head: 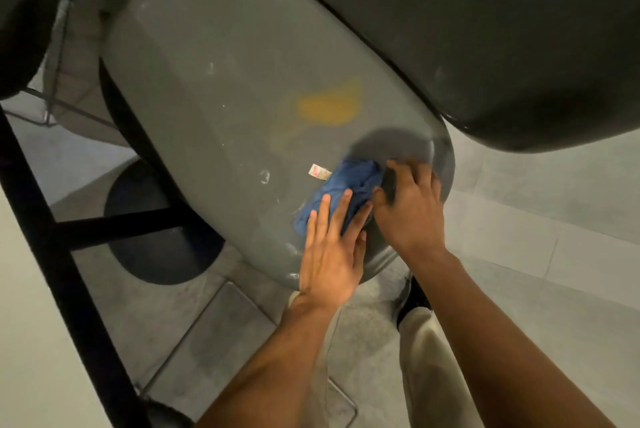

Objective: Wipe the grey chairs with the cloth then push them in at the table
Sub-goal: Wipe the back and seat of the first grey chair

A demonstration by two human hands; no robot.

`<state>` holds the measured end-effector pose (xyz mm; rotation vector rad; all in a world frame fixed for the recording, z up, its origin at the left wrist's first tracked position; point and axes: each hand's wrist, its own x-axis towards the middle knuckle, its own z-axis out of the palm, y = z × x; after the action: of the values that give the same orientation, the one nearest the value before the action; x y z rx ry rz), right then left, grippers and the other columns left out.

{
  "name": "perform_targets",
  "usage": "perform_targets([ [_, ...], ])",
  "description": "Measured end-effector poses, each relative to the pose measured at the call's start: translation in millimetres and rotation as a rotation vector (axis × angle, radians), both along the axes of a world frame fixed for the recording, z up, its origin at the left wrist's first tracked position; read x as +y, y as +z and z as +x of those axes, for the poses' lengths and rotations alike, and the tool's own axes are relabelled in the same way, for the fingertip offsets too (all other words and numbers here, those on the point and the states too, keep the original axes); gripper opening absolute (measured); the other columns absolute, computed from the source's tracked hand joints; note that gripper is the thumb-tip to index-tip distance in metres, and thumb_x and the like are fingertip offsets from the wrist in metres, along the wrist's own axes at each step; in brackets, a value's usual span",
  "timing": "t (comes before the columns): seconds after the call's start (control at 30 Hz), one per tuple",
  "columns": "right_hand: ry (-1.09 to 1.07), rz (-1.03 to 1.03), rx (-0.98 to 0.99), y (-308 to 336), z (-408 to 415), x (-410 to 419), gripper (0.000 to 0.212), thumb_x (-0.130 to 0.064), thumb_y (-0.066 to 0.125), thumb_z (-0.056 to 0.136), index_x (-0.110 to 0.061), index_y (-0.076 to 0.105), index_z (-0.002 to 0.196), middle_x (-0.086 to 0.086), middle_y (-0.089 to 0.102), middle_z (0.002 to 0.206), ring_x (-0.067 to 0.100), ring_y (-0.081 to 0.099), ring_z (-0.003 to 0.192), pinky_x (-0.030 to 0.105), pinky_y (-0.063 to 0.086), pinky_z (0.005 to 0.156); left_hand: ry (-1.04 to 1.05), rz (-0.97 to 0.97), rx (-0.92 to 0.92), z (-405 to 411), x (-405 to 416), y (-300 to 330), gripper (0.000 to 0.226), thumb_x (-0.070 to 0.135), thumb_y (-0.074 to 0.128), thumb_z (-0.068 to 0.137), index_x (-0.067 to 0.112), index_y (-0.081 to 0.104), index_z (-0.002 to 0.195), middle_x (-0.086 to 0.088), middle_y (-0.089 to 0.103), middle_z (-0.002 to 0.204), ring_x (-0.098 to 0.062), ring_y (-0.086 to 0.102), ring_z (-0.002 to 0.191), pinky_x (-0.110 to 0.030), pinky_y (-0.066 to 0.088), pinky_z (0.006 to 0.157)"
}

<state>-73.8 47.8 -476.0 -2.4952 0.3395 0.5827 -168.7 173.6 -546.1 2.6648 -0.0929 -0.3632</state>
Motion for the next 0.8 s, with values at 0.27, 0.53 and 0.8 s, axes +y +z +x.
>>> perform_targets([
  [0.27,0.1,-0.066,0.068,-12.2,15.3,21.7,0.067,-0.032,0.06,0.096,-0.019,0.033,0.156,0.012,0.021,0.164,0.037,0.008,0.154,0.058,0.013,0.123,0.103,0.172,0.037,-15.5,64.7,-0.4,0.049,0.026,0.045,0.102,0.026,0.048,0.151,-0.001,0.03,0.167,-0.033,0.02,0.156,-0.054,0.028,0.123],
  [0.53,0.219,-0.077,0.297,-27.4,29.9,48.9,0.099,-0.045,0.066,0.093,-0.019,-0.001,0.162,-0.001,-0.016,0.168,0.03,-0.018,0.154,0.056,0.002,0.125,0.422,0.233,0.088,49.6,130.9,-11.0,0.056,0.032,0.038,0.101,0.027,0.037,0.157,-0.003,0.02,0.17,-0.034,0.011,0.158,-0.055,0.016,0.127],
  [0.8,0.303,-0.202,0.379,-36.6,23.5,63.1,0.122,-0.052,0.071,0.087,-0.014,-0.022,0.157,0.008,-0.036,0.161,0.04,-0.029,0.149,0.064,-0.002,0.122,0.55,0.292,0.098,153.1,208.5,-13.1,0.063,0.037,0.038,0.107,0.034,0.011,0.164,-0.001,-0.005,0.173,-0.037,-0.006,0.158,-0.058,0.002,0.126],
])
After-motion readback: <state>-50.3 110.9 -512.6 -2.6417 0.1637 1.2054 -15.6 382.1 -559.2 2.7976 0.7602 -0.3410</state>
